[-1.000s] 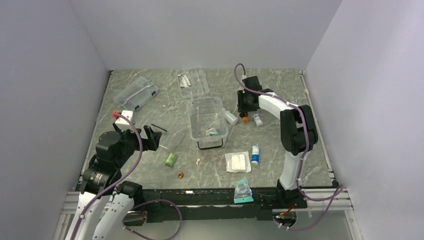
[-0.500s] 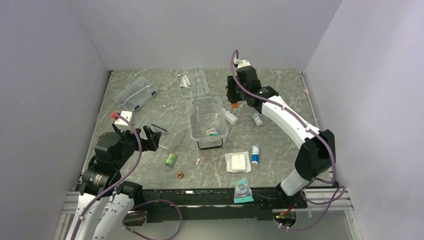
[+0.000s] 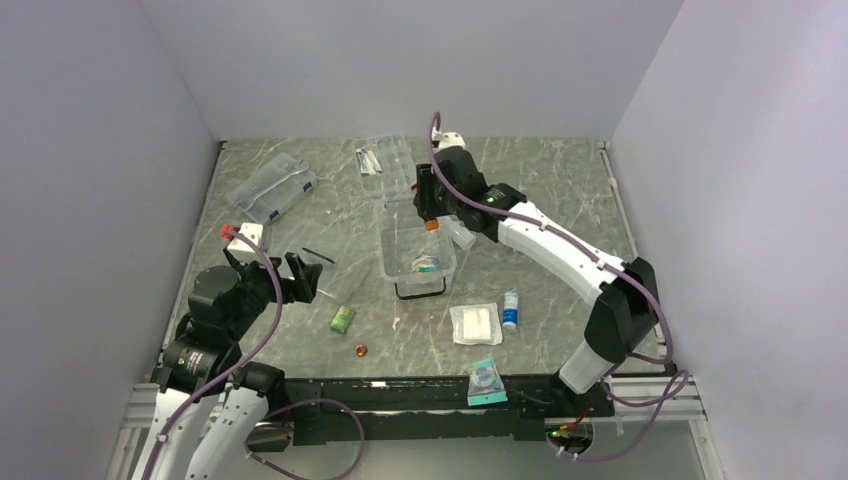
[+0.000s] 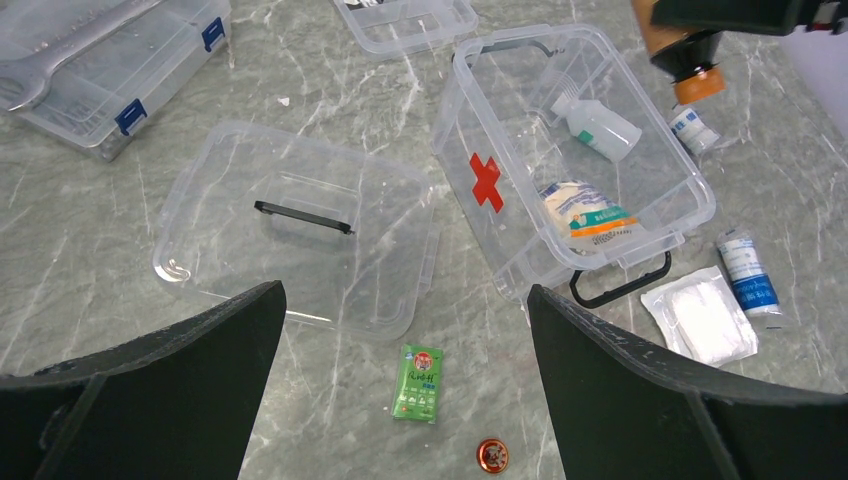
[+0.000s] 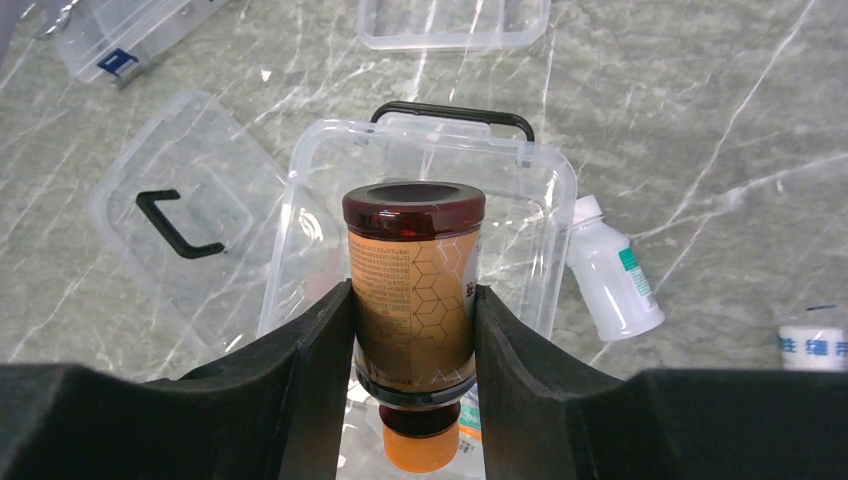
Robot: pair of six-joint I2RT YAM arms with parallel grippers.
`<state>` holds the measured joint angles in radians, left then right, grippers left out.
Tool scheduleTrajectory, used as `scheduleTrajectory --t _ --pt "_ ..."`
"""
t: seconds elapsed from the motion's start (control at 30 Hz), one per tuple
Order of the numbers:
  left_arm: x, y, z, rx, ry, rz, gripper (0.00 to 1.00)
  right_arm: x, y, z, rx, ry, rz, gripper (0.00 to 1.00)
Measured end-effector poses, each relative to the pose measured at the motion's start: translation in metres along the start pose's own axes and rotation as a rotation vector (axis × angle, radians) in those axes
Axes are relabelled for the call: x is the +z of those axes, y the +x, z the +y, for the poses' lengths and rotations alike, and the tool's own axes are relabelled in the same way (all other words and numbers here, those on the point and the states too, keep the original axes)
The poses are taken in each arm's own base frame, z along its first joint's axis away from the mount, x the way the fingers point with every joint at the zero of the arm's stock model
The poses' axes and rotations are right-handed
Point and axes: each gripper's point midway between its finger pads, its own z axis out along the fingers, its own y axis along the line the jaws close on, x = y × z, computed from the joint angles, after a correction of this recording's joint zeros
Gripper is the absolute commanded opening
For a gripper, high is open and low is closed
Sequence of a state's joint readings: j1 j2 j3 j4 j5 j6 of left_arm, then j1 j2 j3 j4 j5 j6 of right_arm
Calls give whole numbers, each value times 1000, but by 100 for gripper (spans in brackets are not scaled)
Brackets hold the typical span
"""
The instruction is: Organize the medicine kit
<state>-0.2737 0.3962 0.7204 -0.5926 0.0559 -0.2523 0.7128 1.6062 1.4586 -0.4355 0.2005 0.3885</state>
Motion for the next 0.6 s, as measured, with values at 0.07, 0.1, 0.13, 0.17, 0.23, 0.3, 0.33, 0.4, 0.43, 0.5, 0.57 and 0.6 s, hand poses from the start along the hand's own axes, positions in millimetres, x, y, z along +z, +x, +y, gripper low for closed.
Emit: scheduleTrajectory --t 0.07,0.1,0.13,0.17,0.23,0.3,0.33,0.4,0.43,0.5,0.57,0.6 --pt "0 0 0 0 0 0 99 9 6 0 20 6 14 0" --pt "0 0 0 0 0 0 99 13 9 0 27 10 21 0" --pt "0 0 0 0 0 0 99 19 14 0 33 17 30 0" --pt "0 0 0 0 0 0 99 26 19 0 37 23 43 0" --pt "0 0 0 0 0 0 99 39 32 -3 42 42 73 0" --pt "0 0 0 0 0 0 99 52 46 -6 43 63 105 0" --pt "0 0 0 0 0 0 99 59 54 -8 43 77 125 0" --pt "0 0 0 0 0 0 99 73 70 -13 44 104 162 0" --pt "0 0 0 0 0 0 99 78 76 -15 43 115 177 0" --pt "0 0 0 0 0 0 99 88 90 -19 44 134 207 0" --pt "0 0 0 0 0 0 99 95 101 -22 47 151 230 0" --pt "0 0 0 0 0 0 98 98 104 -23 47 158 237 0"
